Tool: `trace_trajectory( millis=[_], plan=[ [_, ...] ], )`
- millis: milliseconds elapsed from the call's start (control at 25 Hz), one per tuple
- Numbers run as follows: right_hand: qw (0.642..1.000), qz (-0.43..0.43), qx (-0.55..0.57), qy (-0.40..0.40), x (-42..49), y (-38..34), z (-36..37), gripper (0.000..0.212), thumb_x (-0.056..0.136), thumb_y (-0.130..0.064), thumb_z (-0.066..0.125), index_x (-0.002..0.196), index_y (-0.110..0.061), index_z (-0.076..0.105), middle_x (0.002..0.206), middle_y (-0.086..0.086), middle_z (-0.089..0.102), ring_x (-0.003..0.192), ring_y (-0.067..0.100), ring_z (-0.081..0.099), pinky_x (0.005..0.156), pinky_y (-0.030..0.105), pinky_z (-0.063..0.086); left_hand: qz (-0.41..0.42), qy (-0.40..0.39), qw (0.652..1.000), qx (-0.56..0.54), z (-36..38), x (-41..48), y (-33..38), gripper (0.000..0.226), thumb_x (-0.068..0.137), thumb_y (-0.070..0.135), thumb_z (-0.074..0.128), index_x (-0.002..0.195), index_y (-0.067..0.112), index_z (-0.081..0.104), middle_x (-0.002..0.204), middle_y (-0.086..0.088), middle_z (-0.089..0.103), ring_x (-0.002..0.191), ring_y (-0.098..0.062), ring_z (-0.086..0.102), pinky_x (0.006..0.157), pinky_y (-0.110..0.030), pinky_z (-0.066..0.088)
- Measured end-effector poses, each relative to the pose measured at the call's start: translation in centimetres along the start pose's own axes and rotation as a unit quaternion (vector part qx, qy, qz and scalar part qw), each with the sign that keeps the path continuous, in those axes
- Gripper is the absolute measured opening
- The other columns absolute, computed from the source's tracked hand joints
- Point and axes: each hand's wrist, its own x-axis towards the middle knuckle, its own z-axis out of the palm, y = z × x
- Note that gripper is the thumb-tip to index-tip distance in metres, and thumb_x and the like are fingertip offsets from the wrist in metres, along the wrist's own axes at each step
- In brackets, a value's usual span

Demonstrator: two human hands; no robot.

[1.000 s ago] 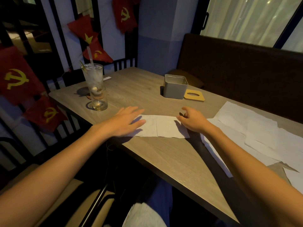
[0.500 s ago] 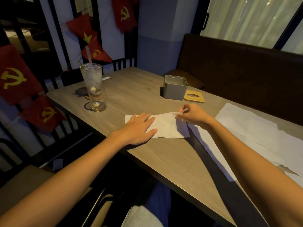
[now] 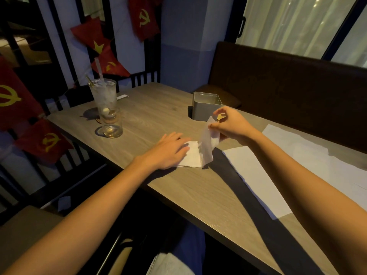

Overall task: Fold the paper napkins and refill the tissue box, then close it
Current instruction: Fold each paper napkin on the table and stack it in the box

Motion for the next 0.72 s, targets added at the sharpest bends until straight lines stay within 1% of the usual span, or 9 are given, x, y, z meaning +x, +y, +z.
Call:
trace_trajectory(
  millis=[80,200,360,440,520,600,640,720],
  plan=[
    [1.0,-0.003,-0.004,-0.018,0.1,-1.2,1.1,0.047,0.09,-0.018,0.071,0.131,-0.016,0.048,0.105,0.006,0.061,0.066,0.014,0.068,0.047,0.017,0.054,-0.038,0.014,0.999,-0.003,-1.2,-1.2,-2.7,0.045,0.107,0.038,0.037,0.15,0.027,0.042,0.153,-0.001,0.038,0.144,-0.023,0.031,0.118,-0.044,0.026],
    [0.999,-0.018,-0.025,-0.045,0.4,-2.9,3.8,0.047,0.09,-0.022,0.071,0.13,-0.016,0.048,0.105,0.008,0.065,0.065,0.014,0.071,0.052,0.02,0.058,-0.079,0.008,0.997,0.015,-1.8,-3.1,-5.6,0.046,0.106,0.042,0.038,0.149,0.027,0.043,0.153,-0.002,0.04,0.143,-0.022,0.032,0.118,-0.045,0.029],
    [0.994,-0.029,-0.013,-0.103,0.6,-4.6,8.0,0.05,0.091,-0.02,0.071,0.133,-0.012,0.046,0.096,0.01,0.068,0.061,0.013,0.072,0.053,0.02,0.058,-0.079,0.029,0.996,0.022,-1.4,-4.3,-6.3,0.047,0.106,0.042,0.037,0.15,0.029,0.043,0.155,-0.004,0.038,0.144,-0.021,0.03,0.118,-0.039,0.024],
    [0.991,-0.021,-0.004,-0.132,0.6,-5.1,9.7,0.052,0.09,-0.024,0.071,0.133,-0.012,0.044,0.097,0.013,0.068,0.064,0.016,0.073,0.056,0.024,0.06,-0.077,0.036,0.996,0.021,-1.3,-4.4,-6.4,0.046,0.106,0.04,0.038,0.15,0.03,0.043,0.156,-0.004,0.037,0.145,-0.021,0.029,0.119,-0.039,0.022],
    [0.988,-0.017,-0.004,-0.156,0.8,-5.0,10.6,0.054,0.09,-0.038,0.069,0.131,-0.013,0.043,0.104,0.013,0.066,0.075,0.02,0.074,0.065,0.031,0.062,-0.073,0.043,0.996,0.021,-1.3,-4.4,-6.4,0.045,0.106,0.034,0.039,0.151,0.027,0.042,0.155,-0.004,0.039,0.144,-0.021,0.031,0.119,-0.038,0.022],
    [0.989,-0.031,-0.009,-0.144,0.9,-4.5,10.8,0.056,0.091,-0.048,0.064,0.131,-0.014,0.045,0.112,0.012,0.065,0.087,0.02,0.07,0.075,0.035,0.061,-0.08,0.06,0.995,-0.01,-1.4,-4.3,-6.3,0.046,0.107,0.03,0.038,0.153,0.023,0.04,0.156,-0.003,0.04,0.143,-0.02,0.033,0.119,-0.037,0.024],
    [0.991,-0.048,-0.018,-0.123,0.9,-4.1,10.6,0.053,0.094,-0.047,0.06,0.132,-0.013,0.047,0.115,0.012,0.066,0.09,0.018,0.067,0.078,0.033,0.059,-0.091,0.072,0.992,-0.042,-1.5,-4.2,-6.2,0.047,0.107,0.029,0.037,0.154,0.022,0.037,0.157,-0.002,0.039,0.143,-0.019,0.034,0.119,-0.039,0.025],
    [0.992,-0.089,-0.059,-0.066,0.9,-2.9,10.1,0.041,0.099,-0.037,0.054,0.131,-0.011,0.051,0.119,0.01,0.066,0.094,0.014,0.062,0.08,0.028,0.053,-0.098,0.1,0.985,-0.099,-1.6,-4.1,-5.9,0.049,0.108,0.03,0.036,0.156,0.023,0.032,0.158,0.0,0.036,0.144,-0.019,0.034,0.119,-0.043,0.03]
  ],
)
